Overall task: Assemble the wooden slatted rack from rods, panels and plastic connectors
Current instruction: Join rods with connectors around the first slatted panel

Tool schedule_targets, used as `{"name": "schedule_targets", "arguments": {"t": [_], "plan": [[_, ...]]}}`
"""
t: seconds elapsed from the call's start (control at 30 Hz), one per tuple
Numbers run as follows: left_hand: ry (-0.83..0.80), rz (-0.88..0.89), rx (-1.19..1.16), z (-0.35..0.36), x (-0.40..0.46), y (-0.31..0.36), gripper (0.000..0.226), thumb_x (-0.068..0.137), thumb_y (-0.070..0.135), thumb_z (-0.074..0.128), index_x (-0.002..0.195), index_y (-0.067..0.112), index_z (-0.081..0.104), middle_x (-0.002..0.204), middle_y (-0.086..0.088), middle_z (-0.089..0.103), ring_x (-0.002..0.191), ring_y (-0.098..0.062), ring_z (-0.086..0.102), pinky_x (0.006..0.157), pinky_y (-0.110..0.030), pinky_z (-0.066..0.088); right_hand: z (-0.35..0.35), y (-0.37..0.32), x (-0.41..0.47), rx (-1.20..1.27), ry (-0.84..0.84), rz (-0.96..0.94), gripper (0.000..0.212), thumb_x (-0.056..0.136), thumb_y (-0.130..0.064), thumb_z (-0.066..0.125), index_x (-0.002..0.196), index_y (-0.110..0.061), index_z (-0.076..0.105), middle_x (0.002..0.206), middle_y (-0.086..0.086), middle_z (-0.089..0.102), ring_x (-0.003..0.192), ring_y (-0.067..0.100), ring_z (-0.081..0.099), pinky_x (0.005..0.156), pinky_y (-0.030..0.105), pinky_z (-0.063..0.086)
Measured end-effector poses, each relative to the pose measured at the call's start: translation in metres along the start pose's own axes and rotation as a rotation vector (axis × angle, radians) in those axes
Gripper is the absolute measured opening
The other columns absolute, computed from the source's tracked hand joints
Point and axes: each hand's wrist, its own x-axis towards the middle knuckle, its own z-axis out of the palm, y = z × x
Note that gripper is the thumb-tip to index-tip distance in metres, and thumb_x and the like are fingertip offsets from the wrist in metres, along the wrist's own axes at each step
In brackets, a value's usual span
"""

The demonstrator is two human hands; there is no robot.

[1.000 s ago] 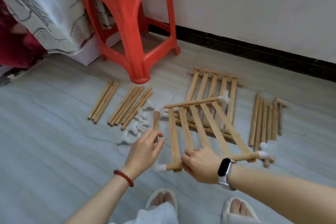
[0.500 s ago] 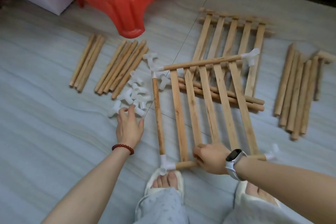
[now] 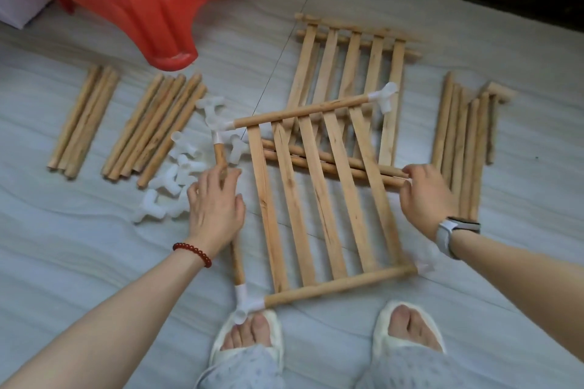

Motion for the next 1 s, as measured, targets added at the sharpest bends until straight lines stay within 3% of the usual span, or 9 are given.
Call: {"name": "schedule_targets", "arguments": {"t": [0.13,0.3,0.43,0.5,0.6,0.7,0.73,0.87,1.0], "plan": [[-0.1,0.257,0.04,0.006,0.008,0.033,0.051,0.076,0.011,0.067,0.125,0.012,0.056,0.133,-0.02,0.048,0.124,-0.038,0.044,0.095,-0.052,0.036,0.006,0.048,0.02,-0.082,-0.088,0.261,0.036,0.096,-0.016,0.039,0.126,0.002,0.044,0.127,0.027,0.044,0.115,0.041,0.04,0.091,0.044,0.034],[-0.195,0.458,0.165,0.01,0.035,0.056,0.054,0.085,0.022,0.055,0.137,0.019,0.044,0.146,-0.014,0.034,0.135,-0.031,0.03,0.105,-0.046,0.026,0.014,0.053,0.041,-0.019,-0.128,0.338,0.032,0.095,-0.029,0.042,0.117,-0.006,0.043,0.118,0.025,0.051,0.105,0.043,0.049,0.077,0.043,0.042],[-0.191,0.403,0.154,0.012,0.066,0.083,0.055,0.087,0.027,0.048,0.14,0.022,0.033,0.15,-0.008,0.023,0.137,-0.025,0.02,0.104,-0.042,0.023,0.019,0.047,0.049,0.087,-0.088,0.469,0.024,0.092,-0.019,0.046,0.108,-0.004,0.037,0.109,0.026,0.056,0.089,0.041,0.056,0.065,0.037,0.041],[-0.169,0.37,0.104,0.014,0.082,0.1,0.057,0.087,0.024,0.049,0.141,0.021,0.032,0.149,-0.008,0.023,0.135,-0.026,0.022,0.103,-0.042,0.025,0.02,0.045,0.05,0.258,-0.039,0.548,0.035,0.088,-0.014,0.049,0.118,-0.003,0.035,0.11,0.024,0.058,0.078,0.036,0.054,0.062,0.033,0.034],[-0.172,0.306,-0.009,0.018,0.108,0.129,0.064,0.087,0.027,0.051,0.144,0.023,0.024,0.15,-0.007,0.02,0.136,-0.027,0.02,0.105,-0.047,0.025,0.015,0.044,0.055,0.574,-0.013,0.635,0.052,0.084,-0.021,0.052,0.133,-0.013,0.034,0.111,0.012,0.059,0.087,0.032,0.058,0.066,0.029,0.034],[-0.197,0.278,-0.107,0.024,0.143,0.158,0.074,0.086,0.03,0.055,0.148,0.023,0.014,0.154,-0.007,0.014,0.14,-0.026,0.014,0.109,-0.051,0.021,0.008,0.045,0.06,1.064,-0.012,0.642,0.003,0.09,-0.015,0.043,0.092,-0.018,0.045,0.068,0.006,0.049,0.047,0.015,0.046,0.045,0.021,0.035],[-0.213,0.278,-0.137,0.026,0.155,0.168,0.077,0.087,0.032,0.056,0.149,0.024,0.011,0.155,-0.005,0.012,0.141,-0.026,0.012,0.11,-0.051,0.019,0.006,0.048,0.061,1.164,0.008,0.641,0.012,0.093,-0.014,0.041,0.082,-0.018,0.042,0.061,0.005,0.044,0.041,0.012,0.04,0.04,0.019,0.033],[-0.361,0.192,-0.279,0.036,0.191,0.204,0.078,0.087,0.039,0.059,0.148,0.032,0.012,0.154,-0.003,0.021,0.141,-0.027,0.015,0.111,-0.054,0.014,-0.003,0.056,0.054,1.365,0.027,0.614,0.015,0.093,-0.005,0.039,0.081,-0.014,0.04,0.064,0.003,0.046,0.038,0.01,0.041,0.036,0.018,0.033],[-0.375,0.2,-0.049,0.043,0.198,0.219,0.057,0.087,0.046,0.055,0.138,0.028,0.035,0.14,-0.007,0.042,0.133,-0.029,0.029,0.11,-0.054,0.018,-0.008,0.061,0.041,1.24,0.051,0.438,0.019,0.089,0.001,0.047,0.08,-0.014,0.042,0.065,0.002,0.046,0.04,0.01,0.043,0.039,0.021,0.035]]}}
